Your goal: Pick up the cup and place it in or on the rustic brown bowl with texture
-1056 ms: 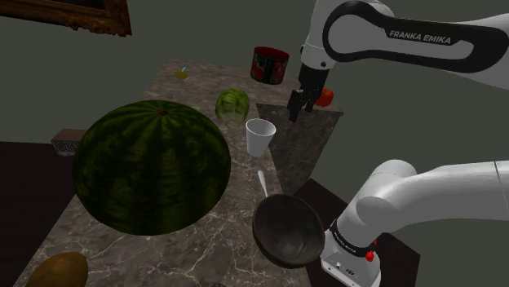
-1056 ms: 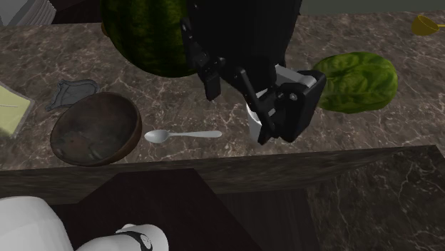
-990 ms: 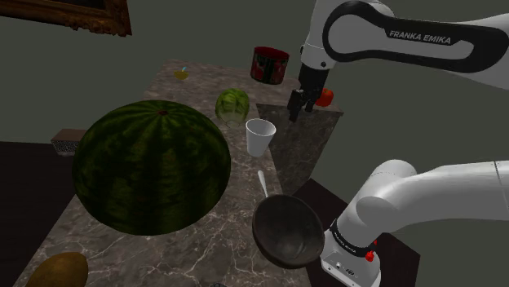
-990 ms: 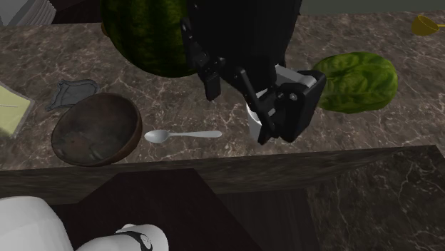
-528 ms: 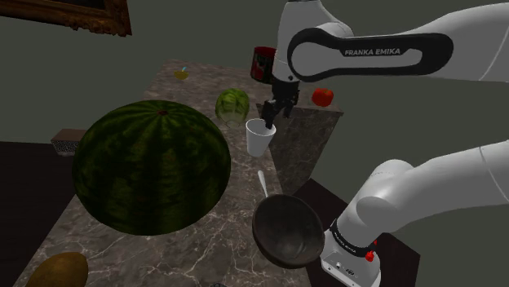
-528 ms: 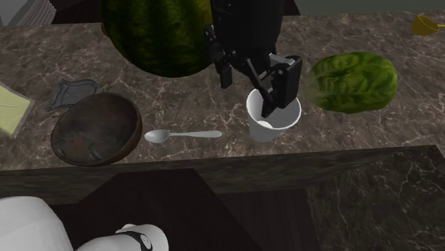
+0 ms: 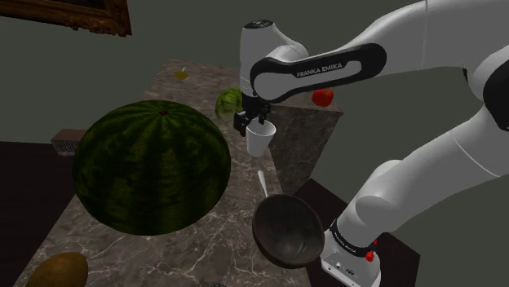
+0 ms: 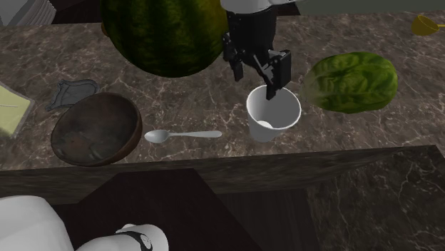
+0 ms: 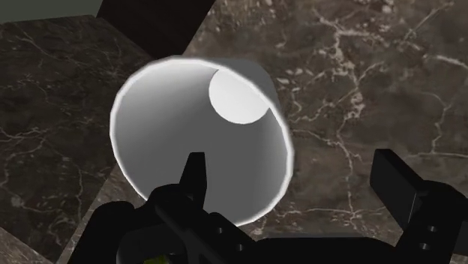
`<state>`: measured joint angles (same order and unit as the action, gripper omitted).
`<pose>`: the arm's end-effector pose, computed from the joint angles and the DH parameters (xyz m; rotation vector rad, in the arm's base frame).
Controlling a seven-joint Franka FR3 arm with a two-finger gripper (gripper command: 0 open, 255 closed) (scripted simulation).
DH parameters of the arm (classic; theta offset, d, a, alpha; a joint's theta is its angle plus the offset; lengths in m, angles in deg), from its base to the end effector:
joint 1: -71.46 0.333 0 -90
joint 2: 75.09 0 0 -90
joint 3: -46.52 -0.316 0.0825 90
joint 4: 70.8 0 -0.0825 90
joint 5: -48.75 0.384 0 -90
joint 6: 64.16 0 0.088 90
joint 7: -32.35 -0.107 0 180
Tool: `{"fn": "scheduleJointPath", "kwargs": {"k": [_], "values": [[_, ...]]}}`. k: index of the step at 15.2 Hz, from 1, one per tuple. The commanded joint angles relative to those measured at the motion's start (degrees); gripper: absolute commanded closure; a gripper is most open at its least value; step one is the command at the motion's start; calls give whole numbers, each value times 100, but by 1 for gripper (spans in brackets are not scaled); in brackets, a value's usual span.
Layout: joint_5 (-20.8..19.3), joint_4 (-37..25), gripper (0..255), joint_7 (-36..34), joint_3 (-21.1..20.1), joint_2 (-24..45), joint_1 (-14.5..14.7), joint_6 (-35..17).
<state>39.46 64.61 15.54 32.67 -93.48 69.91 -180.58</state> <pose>0.4373 0.0894 0.4472 2.9224 -0.0255 0.0481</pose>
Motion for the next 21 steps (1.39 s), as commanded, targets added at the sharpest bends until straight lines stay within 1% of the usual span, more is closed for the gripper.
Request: {"fn": "scheduleJointPath", "kwargs": {"k": [1, 7, 15, 16, 21], "values": [[-85, 48, 0, -83, -24, 166, -31, -213], [-192, 320, 0, -148, -4, 347, -86, -661], [-192, 319, 0, -148, -4, 347, -85, -660], [-192, 319, 255, -148, -4, 347, -85, -660], [-192, 320, 255, -148, -4, 346, -85, -660]]}}
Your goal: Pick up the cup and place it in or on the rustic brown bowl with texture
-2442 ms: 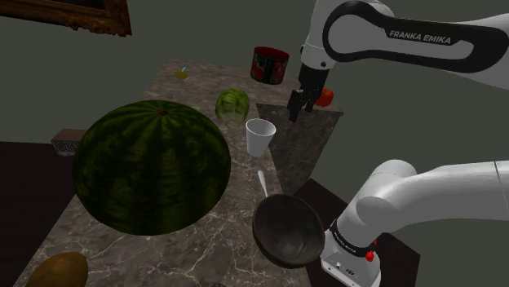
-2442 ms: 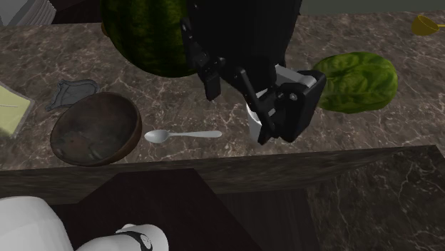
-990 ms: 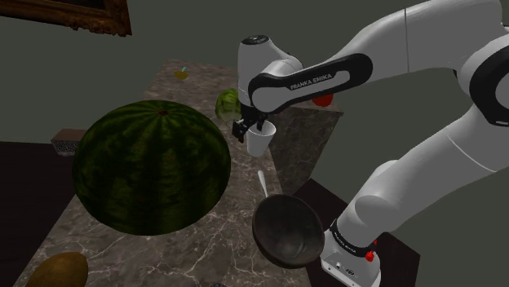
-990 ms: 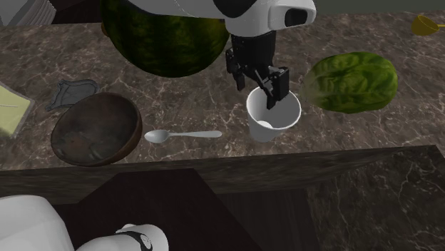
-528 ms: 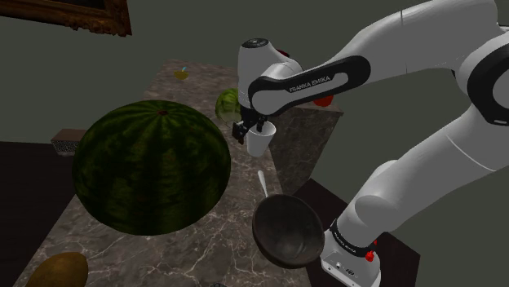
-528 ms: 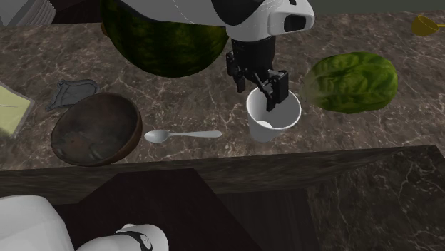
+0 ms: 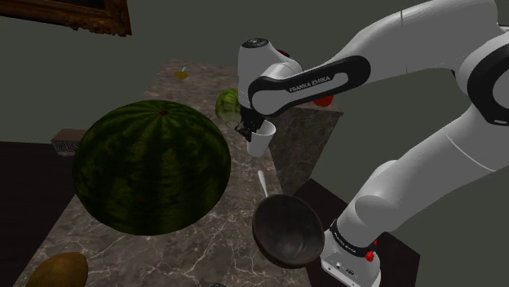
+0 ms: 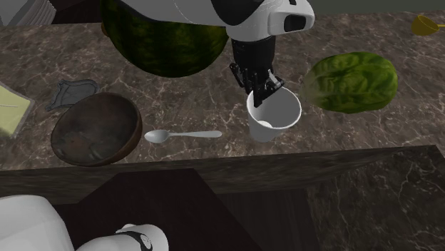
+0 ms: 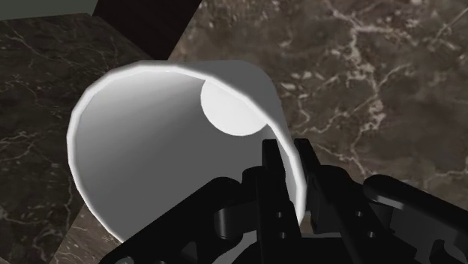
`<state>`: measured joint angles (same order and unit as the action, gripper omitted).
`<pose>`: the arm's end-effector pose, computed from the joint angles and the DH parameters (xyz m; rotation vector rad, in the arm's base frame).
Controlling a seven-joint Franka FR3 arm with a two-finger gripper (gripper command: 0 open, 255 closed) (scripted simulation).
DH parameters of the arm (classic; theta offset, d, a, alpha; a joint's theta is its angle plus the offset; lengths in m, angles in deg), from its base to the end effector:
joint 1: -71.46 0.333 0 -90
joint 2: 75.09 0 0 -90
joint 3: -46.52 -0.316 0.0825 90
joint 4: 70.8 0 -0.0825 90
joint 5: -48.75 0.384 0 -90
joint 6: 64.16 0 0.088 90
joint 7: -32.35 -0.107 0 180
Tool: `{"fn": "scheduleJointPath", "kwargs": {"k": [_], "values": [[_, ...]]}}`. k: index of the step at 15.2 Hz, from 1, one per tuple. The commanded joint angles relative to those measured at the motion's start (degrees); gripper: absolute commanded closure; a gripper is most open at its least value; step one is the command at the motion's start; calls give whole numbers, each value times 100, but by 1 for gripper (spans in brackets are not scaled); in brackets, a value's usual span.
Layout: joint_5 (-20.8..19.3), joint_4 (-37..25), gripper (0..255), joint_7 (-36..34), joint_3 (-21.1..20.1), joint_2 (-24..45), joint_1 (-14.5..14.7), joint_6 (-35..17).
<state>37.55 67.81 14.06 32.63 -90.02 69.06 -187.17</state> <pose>0.4437 0.0828 0.4050 2.9181 -0.0271 0.0518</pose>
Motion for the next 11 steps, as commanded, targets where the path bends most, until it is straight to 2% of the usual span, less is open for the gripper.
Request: {"fn": "scheduleJointPath", "kwargs": {"k": [1, 4, 11], "values": [[0, 0, 255, 0, 0, 0, 0, -1], [-1, 0, 255, 0, 1, 1, -1, -2], [110, -339, 255, 169, 36, -232, 26, 548]]}}
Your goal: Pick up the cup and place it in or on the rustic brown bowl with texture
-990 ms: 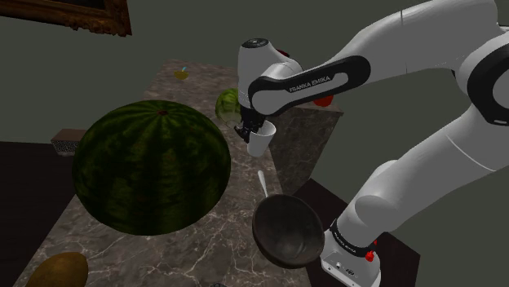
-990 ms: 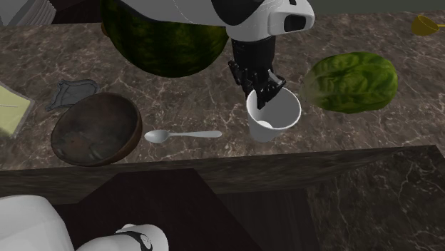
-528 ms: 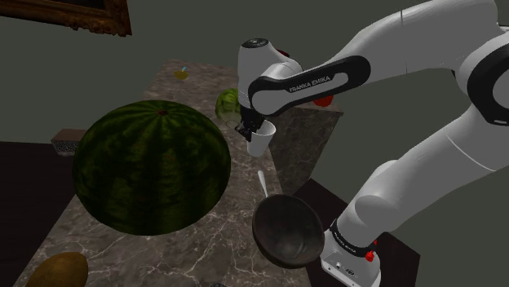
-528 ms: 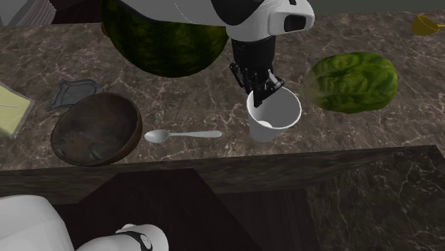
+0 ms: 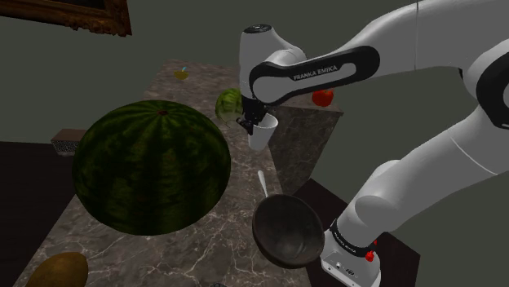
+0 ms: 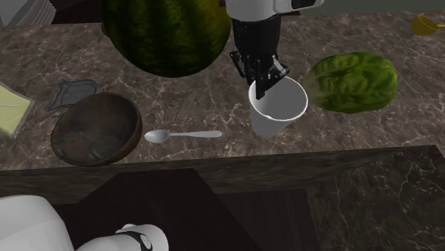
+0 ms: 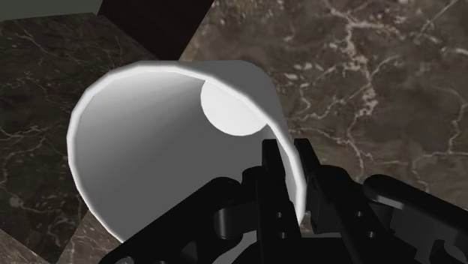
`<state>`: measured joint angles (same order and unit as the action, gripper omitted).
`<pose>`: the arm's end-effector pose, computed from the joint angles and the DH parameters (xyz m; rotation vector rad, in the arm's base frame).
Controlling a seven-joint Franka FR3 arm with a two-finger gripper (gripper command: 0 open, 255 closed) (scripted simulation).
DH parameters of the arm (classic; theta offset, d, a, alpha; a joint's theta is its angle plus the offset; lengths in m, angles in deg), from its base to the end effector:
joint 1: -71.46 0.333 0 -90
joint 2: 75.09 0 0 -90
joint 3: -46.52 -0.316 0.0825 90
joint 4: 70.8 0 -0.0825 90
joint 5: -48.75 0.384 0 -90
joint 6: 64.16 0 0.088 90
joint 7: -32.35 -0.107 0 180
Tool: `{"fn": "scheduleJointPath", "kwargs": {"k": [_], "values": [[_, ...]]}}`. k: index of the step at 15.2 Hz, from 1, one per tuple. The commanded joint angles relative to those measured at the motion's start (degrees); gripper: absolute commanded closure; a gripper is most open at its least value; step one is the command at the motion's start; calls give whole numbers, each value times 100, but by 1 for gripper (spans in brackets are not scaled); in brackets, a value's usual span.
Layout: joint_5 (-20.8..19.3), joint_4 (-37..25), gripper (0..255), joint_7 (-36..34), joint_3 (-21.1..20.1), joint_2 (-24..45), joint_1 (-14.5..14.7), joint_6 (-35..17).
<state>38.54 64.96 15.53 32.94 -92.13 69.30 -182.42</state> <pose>0.4434 0.0827 0.4370 2.9180 -0.0275 0.0521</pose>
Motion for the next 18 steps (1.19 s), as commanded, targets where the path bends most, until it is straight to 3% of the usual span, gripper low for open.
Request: {"fn": "scheduleJointPath", "kwargs": {"k": [1, 18], "values": [[24, -107, 255, 43, 9, -48, 5, 151], [144, -1185, 255, 346, 65, -304, 16, 1450]]}}
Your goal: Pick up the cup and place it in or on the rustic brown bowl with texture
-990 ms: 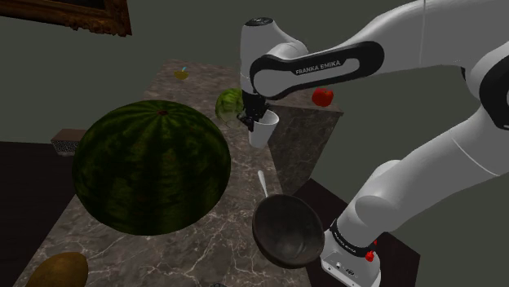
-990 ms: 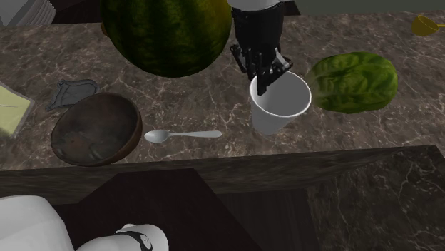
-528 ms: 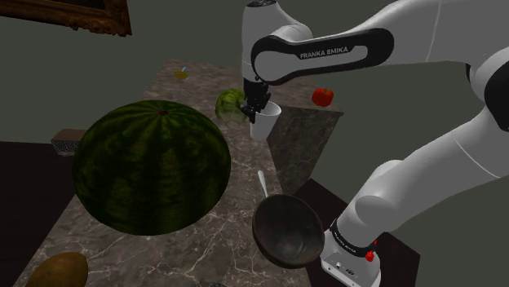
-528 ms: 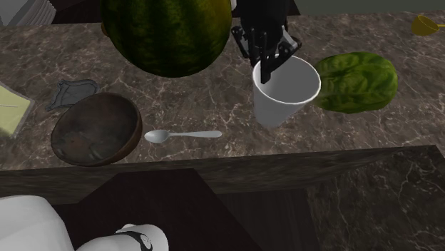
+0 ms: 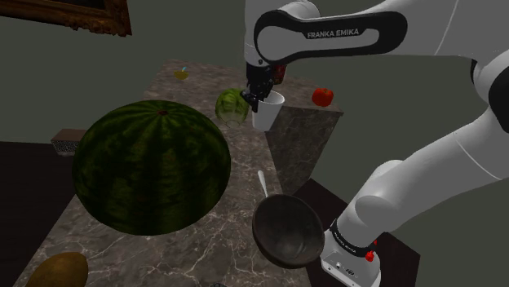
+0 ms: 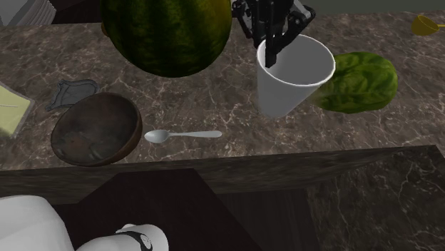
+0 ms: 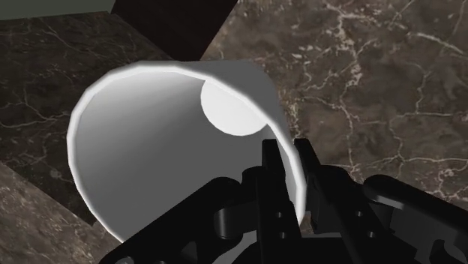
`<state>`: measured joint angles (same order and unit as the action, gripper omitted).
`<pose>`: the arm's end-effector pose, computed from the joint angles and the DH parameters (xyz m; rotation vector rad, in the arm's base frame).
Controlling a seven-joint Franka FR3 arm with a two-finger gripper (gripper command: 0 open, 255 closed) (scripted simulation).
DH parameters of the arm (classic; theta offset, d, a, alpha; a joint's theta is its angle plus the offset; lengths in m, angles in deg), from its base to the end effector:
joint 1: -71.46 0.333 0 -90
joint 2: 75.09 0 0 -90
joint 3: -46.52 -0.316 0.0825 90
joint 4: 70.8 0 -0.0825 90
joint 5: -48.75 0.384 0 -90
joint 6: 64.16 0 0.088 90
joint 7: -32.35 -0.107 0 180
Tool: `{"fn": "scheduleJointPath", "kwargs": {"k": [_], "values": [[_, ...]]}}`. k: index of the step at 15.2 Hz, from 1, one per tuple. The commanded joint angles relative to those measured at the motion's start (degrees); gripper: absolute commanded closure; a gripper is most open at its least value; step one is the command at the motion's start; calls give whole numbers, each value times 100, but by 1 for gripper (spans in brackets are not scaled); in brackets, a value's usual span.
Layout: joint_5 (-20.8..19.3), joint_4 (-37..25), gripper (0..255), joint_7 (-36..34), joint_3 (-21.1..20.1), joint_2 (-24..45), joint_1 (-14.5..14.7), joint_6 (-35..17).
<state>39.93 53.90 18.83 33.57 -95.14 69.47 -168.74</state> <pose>0.4437 0.0826 0.5313 2.9179 -0.0273 0.0523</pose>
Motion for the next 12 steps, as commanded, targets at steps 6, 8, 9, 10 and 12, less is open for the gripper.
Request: {"fn": "scheduleJointPath", "kwargs": {"k": [6, 8, 9, 10, 12], "values": [[15, -538, 255, 101, 10, -3, -8, 532], [16, -654, 255, 121, 11, 2, -11, 641], [68, -546, 255, 49, -41, -148, 40, 695], [123, -445, 255, -25, -95, -297, 91, 753], [239, -263, 255, -175, -207, -584, 198, 879]]}}
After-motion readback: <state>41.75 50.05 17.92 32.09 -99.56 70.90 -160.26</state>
